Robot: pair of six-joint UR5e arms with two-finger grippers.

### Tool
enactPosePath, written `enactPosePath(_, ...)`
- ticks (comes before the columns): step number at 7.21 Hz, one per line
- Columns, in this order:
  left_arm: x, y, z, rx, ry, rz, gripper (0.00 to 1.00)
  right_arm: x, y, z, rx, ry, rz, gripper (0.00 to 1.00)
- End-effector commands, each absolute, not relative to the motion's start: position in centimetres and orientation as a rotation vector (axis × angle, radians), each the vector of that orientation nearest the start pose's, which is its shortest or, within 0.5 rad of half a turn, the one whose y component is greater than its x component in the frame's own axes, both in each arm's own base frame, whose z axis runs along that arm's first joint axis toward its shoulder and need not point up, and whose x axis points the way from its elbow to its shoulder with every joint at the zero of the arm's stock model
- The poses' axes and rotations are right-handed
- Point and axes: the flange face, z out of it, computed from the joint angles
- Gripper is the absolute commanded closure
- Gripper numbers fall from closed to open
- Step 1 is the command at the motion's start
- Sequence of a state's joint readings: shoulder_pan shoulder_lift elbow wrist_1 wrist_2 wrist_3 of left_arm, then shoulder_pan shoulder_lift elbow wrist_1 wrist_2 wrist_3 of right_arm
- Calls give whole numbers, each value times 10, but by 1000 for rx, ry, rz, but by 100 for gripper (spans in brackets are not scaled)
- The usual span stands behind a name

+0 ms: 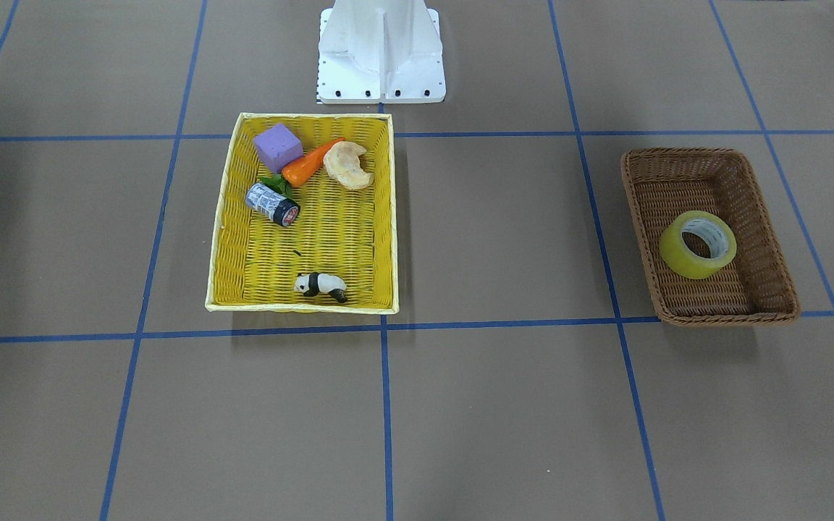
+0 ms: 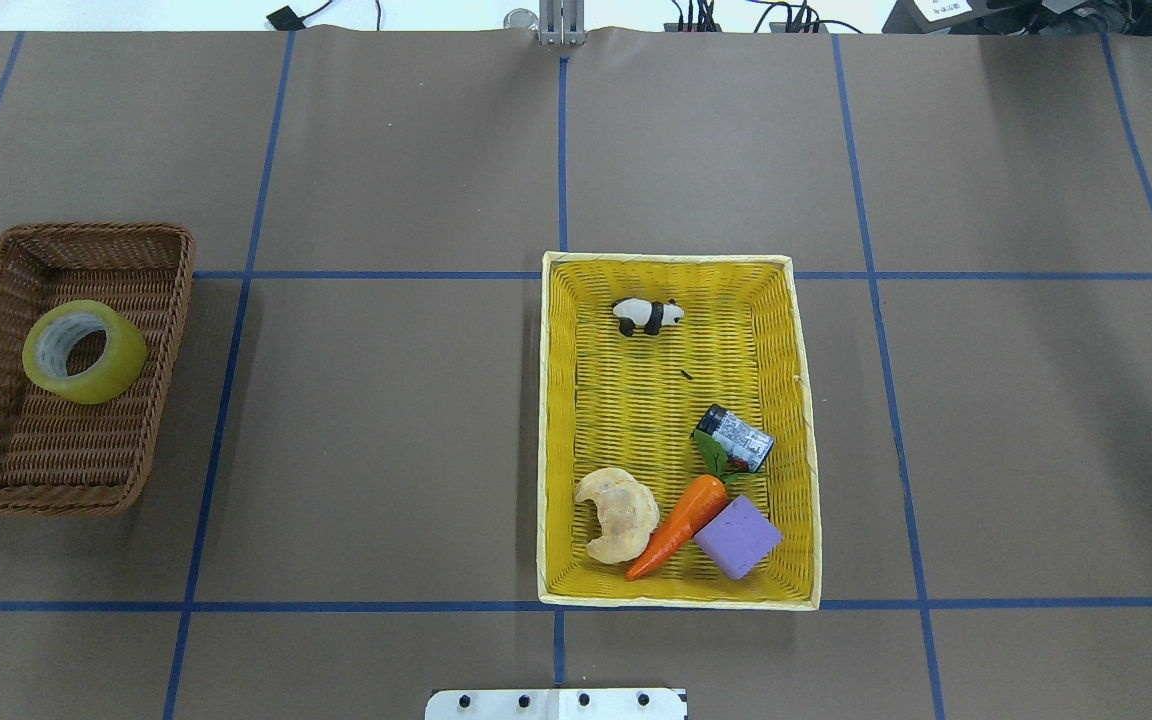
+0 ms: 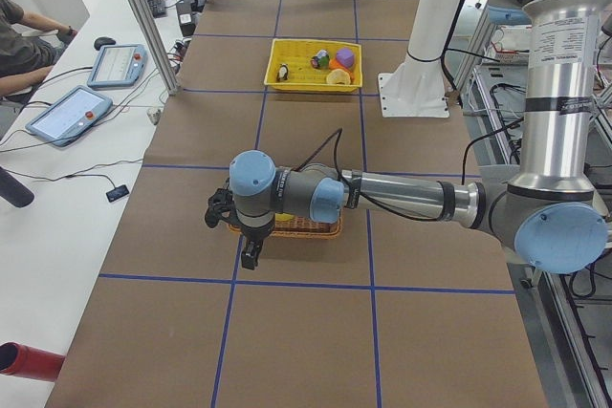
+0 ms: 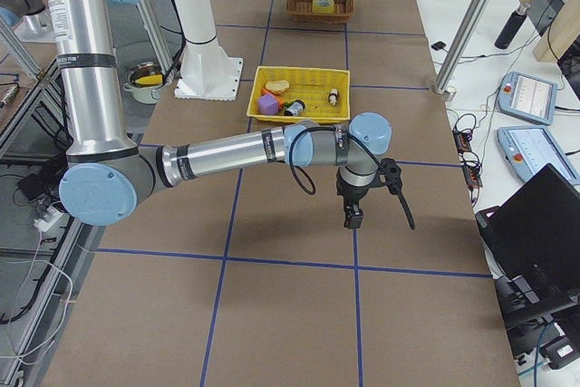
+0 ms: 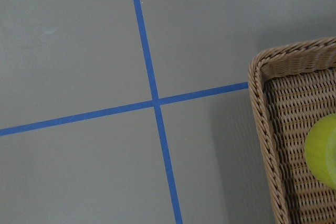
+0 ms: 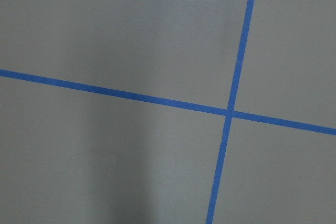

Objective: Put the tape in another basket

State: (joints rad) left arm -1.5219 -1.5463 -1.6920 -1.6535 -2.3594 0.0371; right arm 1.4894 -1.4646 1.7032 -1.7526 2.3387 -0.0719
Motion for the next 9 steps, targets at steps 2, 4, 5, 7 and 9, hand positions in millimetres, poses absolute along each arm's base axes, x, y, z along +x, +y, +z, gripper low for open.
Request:
enactPosePath(2, -38, -492, 600, 167, 793, 153, 1, 20, -533, 551, 66, -757, -177, 0)
enactPosePath(4, -37, -493, 600, 166, 796, 155, 1, 22, -532, 555, 61, -738, -175, 0)
enactPosePath(5, -37, -492, 601, 165, 796, 155, 1, 15, -529, 566, 35, -739, -179, 0)
enactPosePath(7, -37, -491, 614, 140, 799, 146, 1, 16, -526, 564, 40, -733, -179, 0)
enactPosePath(9, -38, -489, 638, 95, 799, 126, 1, 31, -523, 566, 45, -744, -146, 0)
